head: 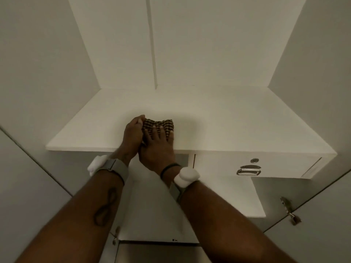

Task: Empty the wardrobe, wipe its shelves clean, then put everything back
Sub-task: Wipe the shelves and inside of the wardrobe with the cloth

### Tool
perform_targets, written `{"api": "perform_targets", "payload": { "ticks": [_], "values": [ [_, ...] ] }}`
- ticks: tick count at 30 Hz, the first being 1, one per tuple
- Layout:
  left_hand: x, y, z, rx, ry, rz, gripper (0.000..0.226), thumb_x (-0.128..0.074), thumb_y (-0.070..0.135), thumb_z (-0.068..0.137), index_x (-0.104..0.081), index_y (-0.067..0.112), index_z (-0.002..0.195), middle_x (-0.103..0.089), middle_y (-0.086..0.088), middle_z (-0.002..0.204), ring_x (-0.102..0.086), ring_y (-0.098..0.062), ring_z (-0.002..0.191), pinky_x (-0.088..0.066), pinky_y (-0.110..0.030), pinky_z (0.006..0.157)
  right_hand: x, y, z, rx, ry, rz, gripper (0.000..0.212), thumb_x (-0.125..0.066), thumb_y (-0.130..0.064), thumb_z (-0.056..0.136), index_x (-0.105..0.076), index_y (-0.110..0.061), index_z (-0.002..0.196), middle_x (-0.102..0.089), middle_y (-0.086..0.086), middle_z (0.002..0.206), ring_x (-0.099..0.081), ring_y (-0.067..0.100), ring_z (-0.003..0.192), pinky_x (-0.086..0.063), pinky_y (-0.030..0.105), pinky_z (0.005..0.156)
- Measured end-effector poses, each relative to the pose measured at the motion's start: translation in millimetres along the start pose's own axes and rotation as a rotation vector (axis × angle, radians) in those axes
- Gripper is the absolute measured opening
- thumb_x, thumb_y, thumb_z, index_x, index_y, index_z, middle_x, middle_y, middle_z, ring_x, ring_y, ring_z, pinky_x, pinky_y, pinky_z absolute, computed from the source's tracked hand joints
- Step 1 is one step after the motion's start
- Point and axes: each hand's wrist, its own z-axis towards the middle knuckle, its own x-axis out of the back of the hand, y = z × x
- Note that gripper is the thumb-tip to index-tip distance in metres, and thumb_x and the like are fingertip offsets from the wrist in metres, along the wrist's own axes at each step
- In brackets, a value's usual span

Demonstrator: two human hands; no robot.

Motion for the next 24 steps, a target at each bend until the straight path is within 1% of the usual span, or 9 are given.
{"api": "perform_targets", "payload": {
  "ticks": [2,5,6,8,12,16,18,21,24],
  "values": [
    [-3,-2,6,0.003,0.007,0.043,0.04,-0.034,0.021,0.108,-0.057,0.016,0.14,-0.058,0.0,0.139,-0.052,-0.019,0.129,-0.042,-0.035,0.111,0,11,-2,0.041,0.0,-0.004,0.06,-0.038,-0.046,0.099,-0.034,-0.024,0.154,-0.032,0.011,0.161,-0.018,0.036,0.151,-0.003,0.06,0.122],
    [-31,-5,15,-0.046,-0.034,0.383,0.043,-0.034,0.024,0.107,-0.049,0.015,0.146,-0.048,-0.005,0.151,-0.044,-0.024,0.138,-0.033,-0.041,0.117,8,62,-13,0.06,0.035,-0.054,0.056,-0.04,-0.047,0.098,-0.041,-0.026,0.151,-0.039,0.007,0.158,-0.026,0.035,0.148,-0.011,0.057,0.121],
    [-41,-6,15,-0.09,-0.059,0.519,0.045,-0.034,0.027,0.106,-0.047,0.016,0.148,-0.045,-0.005,0.155,-0.04,-0.024,0.142,-0.028,-0.042,0.12,15,83,-18,0.033,0.057,-0.066,0.055,-0.039,-0.048,0.098,-0.045,-0.027,0.148,-0.043,0.006,0.155,-0.031,0.034,0.146,-0.015,0.056,0.12],
    [-69,-11,11,-0.178,-0.128,0.677,0.046,-0.034,0.028,0.107,-0.043,0.016,0.15,-0.04,-0.005,0.158,-0.033,-0.024,0.147,-0.018,-0.044,0.124,35,137,-36,-0.054,0.117,-0.096,0.053,-0.034,-0.049,0.098,-0.053,-0.027,0.143,-0.049,0.005,0.15,-0.037,0.034,0.142,-0.022,0.053,0.116],
    [-103,-25,-7,-0.347,-0.2,1.067,0.049,-0.026,0.036,0.107,-0.035,0.021,0.154,-0.027,-0.002,0.164,-0.019,-0.027,0.152,-0.009,-0.052,0.123,85,266,-90,-0.32,0.119,-0.158,0.063,-0.026,-0.054,0.094,-0.048,-0.027,0.147,-0.042,0.004,0.156,-0.033,0.031,0.146,-0.021,0.056,0.118],
    [-98,-28,-6,-0.353,-0.192,1.105,0.05,-0.026,0.038,0.107,-0.034,0.024,0.154,-0.025,-0.003,0.165,-0.017,-0.029,0.153,-0.009,-0.053,0.123,141,385,-149,-0.615,0.117,-0.214,0.065,-0.025,-0.056,0.096,-0.037,-0.028,0.153,-0.032,0.002,0.162,-0.025,0.027,0.149,-0.015,0.055,0.12],
    [-98,-28,-8,-0.369,-0.19,1.116,0.049,-0.027,0.037,0.107,-0.035,0.023,0.154,-0.025,-0.004,0.165,-0.018,-0.03,0.152,-0.01,-0.053,0.123,156,412,-162,-0.665,0.082,-0.228,0.064,-0.021,-0.054,0.096,-0.035,-0.027,0.153,-0.028,0.0,0.164,-0.021,0.024,0.151,-0.014,0.056,0.12],
    [-103,-25,-13,-0.355,-0.181,1.105,0.049,-0.027,0.036,0.108,-0.034,0.023,0.155,-0.024,-0.002,0.165,-0.017,-0.028,0.153,-0.008,-0.051,0.124,146,408,-157,-0.706,0.126,-0.226,0.057,-0.027,-0.047,0.1,-0.037,-0.025,0.151,-0.028,0.003,0.163,-0.018,0.028,0.15,-0.008,0.059,0.12],
    [-104,-24,-17,-0.312,-0.186,1.093,0.051,-0.027,0.038,0.108,-0.03,0.025,0.157,-0.02,0.0,0.167,-0.013,-0.024,0.154,-0.004,-0.047,0.125,128,375,-142,-0.789,0.185,-0.229,0.063,-0.026,-0.048,0.096,-0.041,-0.018,0.149,-0.033,0.014,0.159,-0.018,0.038,0.149,-0.006,0.064,0.119]
  ]
}}
